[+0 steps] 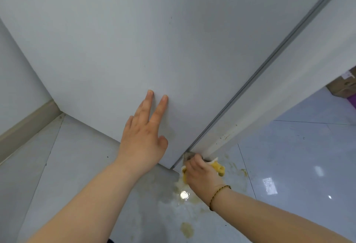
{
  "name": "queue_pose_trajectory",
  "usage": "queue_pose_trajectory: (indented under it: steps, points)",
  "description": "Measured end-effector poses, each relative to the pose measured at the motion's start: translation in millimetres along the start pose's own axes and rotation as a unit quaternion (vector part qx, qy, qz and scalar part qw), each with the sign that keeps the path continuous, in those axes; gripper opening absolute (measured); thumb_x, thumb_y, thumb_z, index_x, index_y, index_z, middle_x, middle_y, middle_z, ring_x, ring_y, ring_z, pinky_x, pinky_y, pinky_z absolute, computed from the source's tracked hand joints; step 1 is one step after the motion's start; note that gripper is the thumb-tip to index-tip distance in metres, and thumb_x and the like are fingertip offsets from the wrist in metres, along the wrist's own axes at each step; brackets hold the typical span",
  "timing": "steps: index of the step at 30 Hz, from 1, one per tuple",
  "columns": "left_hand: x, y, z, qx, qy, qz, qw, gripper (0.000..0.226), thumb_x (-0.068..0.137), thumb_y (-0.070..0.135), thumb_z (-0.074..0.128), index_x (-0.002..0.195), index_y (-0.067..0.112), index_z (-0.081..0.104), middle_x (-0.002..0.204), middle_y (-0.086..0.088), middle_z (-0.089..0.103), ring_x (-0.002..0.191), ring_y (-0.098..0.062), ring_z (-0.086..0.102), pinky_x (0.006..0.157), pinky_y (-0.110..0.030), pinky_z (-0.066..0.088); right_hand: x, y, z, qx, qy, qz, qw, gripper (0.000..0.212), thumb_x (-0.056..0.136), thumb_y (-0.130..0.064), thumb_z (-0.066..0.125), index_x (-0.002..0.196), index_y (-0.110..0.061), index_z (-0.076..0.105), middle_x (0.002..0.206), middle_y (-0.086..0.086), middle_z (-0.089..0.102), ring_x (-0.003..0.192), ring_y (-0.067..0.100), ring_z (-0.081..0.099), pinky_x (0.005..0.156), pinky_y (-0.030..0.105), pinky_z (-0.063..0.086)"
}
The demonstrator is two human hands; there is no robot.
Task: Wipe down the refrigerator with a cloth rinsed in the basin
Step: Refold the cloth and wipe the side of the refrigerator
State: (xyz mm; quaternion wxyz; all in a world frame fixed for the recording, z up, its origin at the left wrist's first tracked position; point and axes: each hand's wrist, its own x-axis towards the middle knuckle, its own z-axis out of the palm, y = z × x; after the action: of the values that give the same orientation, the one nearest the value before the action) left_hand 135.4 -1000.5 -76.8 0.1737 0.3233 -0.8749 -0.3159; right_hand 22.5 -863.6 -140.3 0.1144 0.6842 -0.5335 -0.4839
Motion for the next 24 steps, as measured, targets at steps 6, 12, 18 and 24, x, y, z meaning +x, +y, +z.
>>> queue_pose_trajectory:
  steps: [6, 12, 18, 24]
  points:
    - [-36, 14, 14, -0.303, -0.013, -0.228, 0.925, 0.064, 0.090, 0.021, 0.053, 0.144, 0.020, 0.020, 0.148, 0.008, 0.024, 0.128, -0.002, 0.029, 0.096, -0.013, 0.022, -54, 47, -7, 0.233, 0.375, 0.232, 0.867, 0.030, 0.076, -0.010, 0.038, 0.091, -0.018, 0.063, 0.084, -0.002, 0.066, 0.080, 0.020, 0.057, 0.096, 0.035, 0.032]
    - [-47, 60, 2, -0.675, -0.205, -0.296, 0.644, 0.044, 0.073, 0.049, 0.050, 0.085, 0.015, 0.076, 0.094, -0.006, 0.073, 0.081, -0.013, 0.069, 0.076, -0.032, 0.049, -74, 42, -25, 0.444, 0.480, 0.261, 0.710, 0.026, 0.097, -0.031, 0.033, 0.114, -0.021, 0.051, 0.118, -0.006, 0.049, 0.106, 0.012, 0.050, 0.109, 0.030, 0.027]
    - [-39, 72, 11, -0.630, -0.111, -0.289, 0.712, 0.027, 0.074, -0.002, 0.064, 0.100, 0.001, 0.063, 0.078, -0.014, 0.068, 0.062, -0.017, 0.067, 0.049, -0.023, 0.052, -74, 31, -48, 0.605, 0.463, 0.245, 0.600, 0.054, 0.069, -0.015, 0.049, 0.123, -0.021, 0.040, 0.132, -0.005, 0.040, 0.127, 0.010, 0.037, 0.106, 0.042, 0.028]
    - [-21, 77, -8, -0.497, 0.138, -0.203, 0.833, 0.033, 0.074, -0.010, 0.065, 0.077, 0.021, 0.054, 0.072, 0.004, 0.058, 0.052, 0.003, 0.058, 0.044, -0.007, 0.044, -103, 69, -59, 0.769, 0.446, 0.359, 0.284, 0.057, 0.080, -0.023, 0.054, 0.126, -0.048, 0.031, 0.121, -0.048, 0.037, 0.111, -0.024, 0.041, 0.091, 0.006, 0.040]
